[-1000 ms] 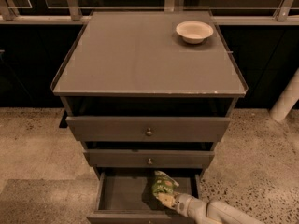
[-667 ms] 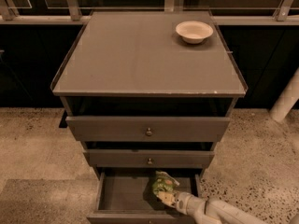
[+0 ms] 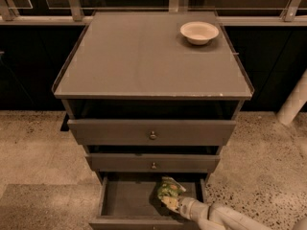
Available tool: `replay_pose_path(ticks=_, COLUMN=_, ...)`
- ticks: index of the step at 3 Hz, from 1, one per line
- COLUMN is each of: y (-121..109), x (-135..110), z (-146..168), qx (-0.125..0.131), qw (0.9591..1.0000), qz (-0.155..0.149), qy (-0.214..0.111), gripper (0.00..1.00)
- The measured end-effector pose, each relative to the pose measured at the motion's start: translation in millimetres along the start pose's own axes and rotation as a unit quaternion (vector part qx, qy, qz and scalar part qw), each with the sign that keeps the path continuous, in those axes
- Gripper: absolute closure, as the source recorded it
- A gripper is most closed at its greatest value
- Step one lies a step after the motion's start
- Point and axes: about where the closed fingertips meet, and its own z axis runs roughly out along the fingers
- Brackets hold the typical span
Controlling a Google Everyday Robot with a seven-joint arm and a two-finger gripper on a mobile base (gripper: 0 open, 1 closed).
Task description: Place green jalapeno chip bag into bottom drawer
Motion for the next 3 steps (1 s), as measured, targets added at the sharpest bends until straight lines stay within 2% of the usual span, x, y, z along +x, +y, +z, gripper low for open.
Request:
replay_pose_path(ticks=1, y=0.0, x=0.0, z=0.1, qx=0.000, qw=1.0000, qz=0.000, qy=0.000, gripper=0.81)
replay_pose_path(ticks=3, y=0.0, x=0.1, z=0.1, qx=0.000, qw=1.0000, qz=0.000, qy=0.000, gripper=0.34)
